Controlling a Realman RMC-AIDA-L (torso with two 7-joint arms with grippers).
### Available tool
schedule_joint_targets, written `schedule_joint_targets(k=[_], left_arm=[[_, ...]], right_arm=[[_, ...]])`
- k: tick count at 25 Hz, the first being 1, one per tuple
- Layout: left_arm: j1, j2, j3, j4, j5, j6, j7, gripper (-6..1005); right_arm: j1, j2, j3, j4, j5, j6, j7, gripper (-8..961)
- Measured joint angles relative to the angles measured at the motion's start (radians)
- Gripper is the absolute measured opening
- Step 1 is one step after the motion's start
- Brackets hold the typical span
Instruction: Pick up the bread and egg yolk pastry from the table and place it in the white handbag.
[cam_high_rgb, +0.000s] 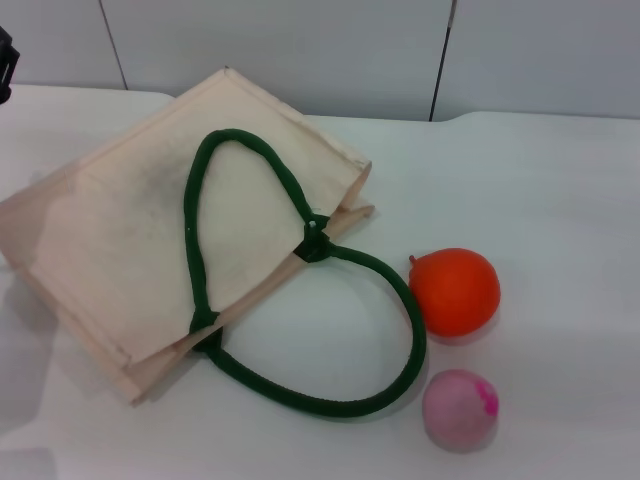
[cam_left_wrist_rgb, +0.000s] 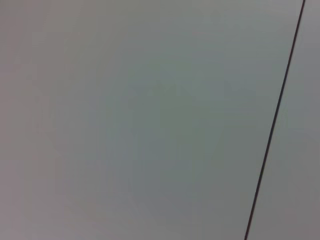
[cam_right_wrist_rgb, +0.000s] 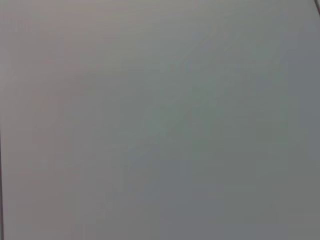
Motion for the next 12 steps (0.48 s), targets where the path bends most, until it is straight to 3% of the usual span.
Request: schedule_joint_targets(k=[12], left_arm=[[0.000, 0.001, 0.001, -0.013, 0.000, -0.014, 0.000, 773]], right_arm=[[-0.003, -0.001, 0.000, 0.001, 0.002, 0.000, 0.000, 865]])
